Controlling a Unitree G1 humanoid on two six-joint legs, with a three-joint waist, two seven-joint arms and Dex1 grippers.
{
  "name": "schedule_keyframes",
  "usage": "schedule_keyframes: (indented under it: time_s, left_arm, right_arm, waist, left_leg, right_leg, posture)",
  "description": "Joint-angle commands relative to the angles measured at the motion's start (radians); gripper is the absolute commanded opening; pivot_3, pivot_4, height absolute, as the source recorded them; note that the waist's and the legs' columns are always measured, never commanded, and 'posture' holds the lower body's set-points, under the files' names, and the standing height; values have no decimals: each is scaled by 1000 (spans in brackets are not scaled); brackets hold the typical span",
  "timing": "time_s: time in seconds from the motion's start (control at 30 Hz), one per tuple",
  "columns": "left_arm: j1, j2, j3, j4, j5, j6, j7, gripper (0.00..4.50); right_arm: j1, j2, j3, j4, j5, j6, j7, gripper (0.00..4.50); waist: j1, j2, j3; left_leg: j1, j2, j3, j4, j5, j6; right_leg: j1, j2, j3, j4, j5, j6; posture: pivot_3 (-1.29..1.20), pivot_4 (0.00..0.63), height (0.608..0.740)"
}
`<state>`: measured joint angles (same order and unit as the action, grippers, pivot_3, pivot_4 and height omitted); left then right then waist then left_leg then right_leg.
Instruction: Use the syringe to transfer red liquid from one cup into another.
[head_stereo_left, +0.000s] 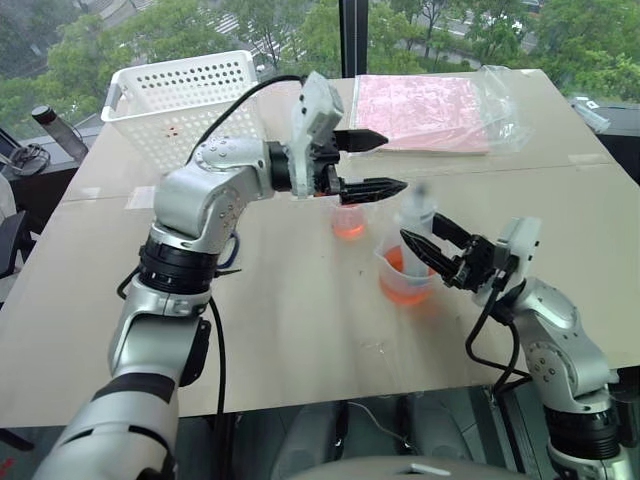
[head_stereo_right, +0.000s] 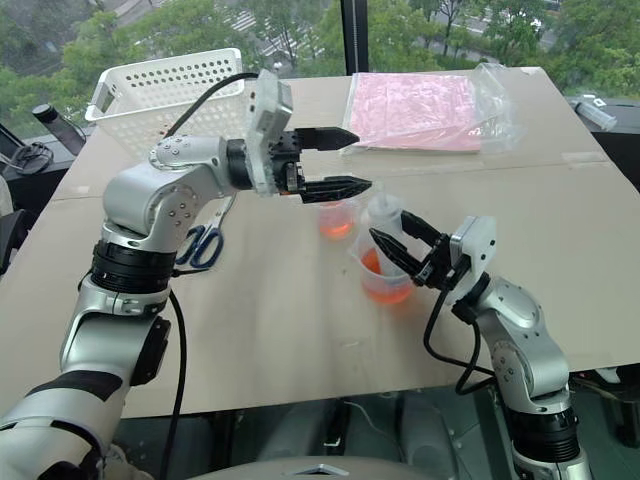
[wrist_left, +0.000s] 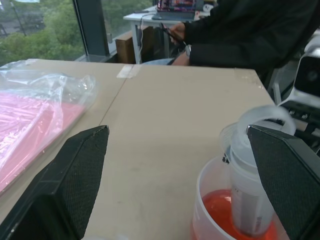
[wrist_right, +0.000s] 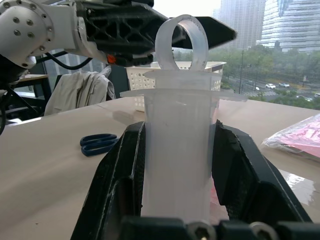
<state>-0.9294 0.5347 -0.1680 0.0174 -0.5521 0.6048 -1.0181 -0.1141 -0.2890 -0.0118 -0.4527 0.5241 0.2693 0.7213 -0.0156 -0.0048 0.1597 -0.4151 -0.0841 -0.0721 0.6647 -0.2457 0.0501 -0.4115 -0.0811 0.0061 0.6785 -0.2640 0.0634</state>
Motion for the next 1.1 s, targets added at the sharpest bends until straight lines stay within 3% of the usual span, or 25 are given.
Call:
schedule_keyframes:
  time_s: [0.03,0.13,0.23,0.53,1.1]
  left_arm:
    - [-7,-16,13,-31,7,-20,-19,4500]
    - [-2,-31,12,-37,21,-27,-22,4500]
    - [-5,-53,5,-32,44,-55,-25,3736]
    - [39,-101,-12,-70,71,-101,-40,0]
    - [-49,-140,49,22,120,-175,25,0]
  right_arm:
    - [-15,-1,7,-31,18,-22,-1,1460]
    - [-20,-1,10,-36,22,-19,-9,1459]
    - [-23,-12,20,-36,14,-20,0,1458]
    - [-34,-18,38,-34,23,-7,0,1457]
    - [23,-76,69,-4,39,29,37,1440]
  waist:
    - [0,0,0]
    - [0,0,0]
    - [1,0,0]
    - [2,0,0]
    - [1,0,0]
  left_leg:
    - [0,0,0,0,0,0]
    - [0,0,0,0,0,0]
    - [0,0,0,0,0,0]
    - [0,0,0,1,0,0]
    - [0,0,0,2,0,0]
  right_leg:
    - [0,0,0,0,0,0]
    - [0,0,0,0,0,0]
    - [0,0,0,0,0,0]
    - [0,0,0,0,0,0]
    - [1,0,0,0,0,0]
  posture:
    - [0,150,740]
    - [0,150,740]
    - [0,150,740]
    - [0,150,740]
    - [0,150,740]
